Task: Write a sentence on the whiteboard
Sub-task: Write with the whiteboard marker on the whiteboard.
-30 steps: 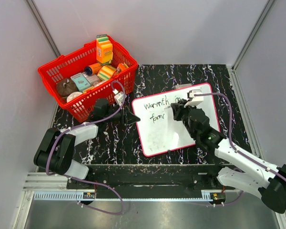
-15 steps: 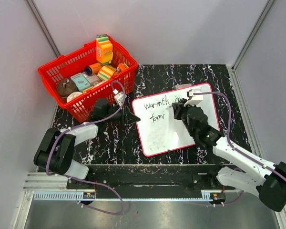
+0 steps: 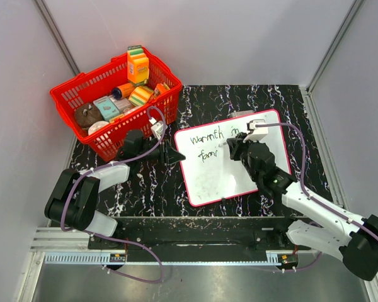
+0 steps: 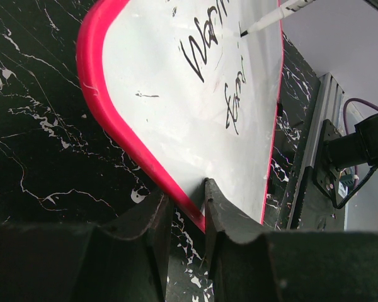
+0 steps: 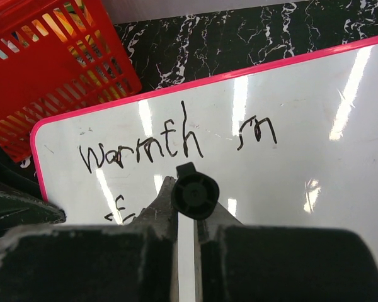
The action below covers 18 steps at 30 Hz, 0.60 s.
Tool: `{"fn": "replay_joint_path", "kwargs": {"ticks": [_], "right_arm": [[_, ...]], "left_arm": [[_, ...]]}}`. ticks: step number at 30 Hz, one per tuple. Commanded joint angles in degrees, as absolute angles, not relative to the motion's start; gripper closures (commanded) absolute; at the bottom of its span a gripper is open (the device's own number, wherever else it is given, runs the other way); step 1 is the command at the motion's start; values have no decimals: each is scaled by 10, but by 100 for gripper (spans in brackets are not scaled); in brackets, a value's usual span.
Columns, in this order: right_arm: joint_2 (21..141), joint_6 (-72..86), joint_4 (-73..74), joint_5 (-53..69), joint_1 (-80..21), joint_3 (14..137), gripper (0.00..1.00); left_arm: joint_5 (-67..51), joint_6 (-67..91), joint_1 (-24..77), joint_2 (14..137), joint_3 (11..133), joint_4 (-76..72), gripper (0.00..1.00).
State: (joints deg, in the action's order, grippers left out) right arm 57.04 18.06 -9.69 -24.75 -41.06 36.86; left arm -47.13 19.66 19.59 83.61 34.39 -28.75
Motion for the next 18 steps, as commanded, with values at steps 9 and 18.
{"fn": "replay_joint_path", "kwargs": {"ticks": [9, 18], "right_arm": [[537, 198, -61, -215, -406, 341, 100], [528, 211, -40, -187, -406, 335, 100]], "left_arm": [[-440, 127, 208, 833, 350, -272, 100], [-440, 127, 208, 834, 350, -272, 100]]}}
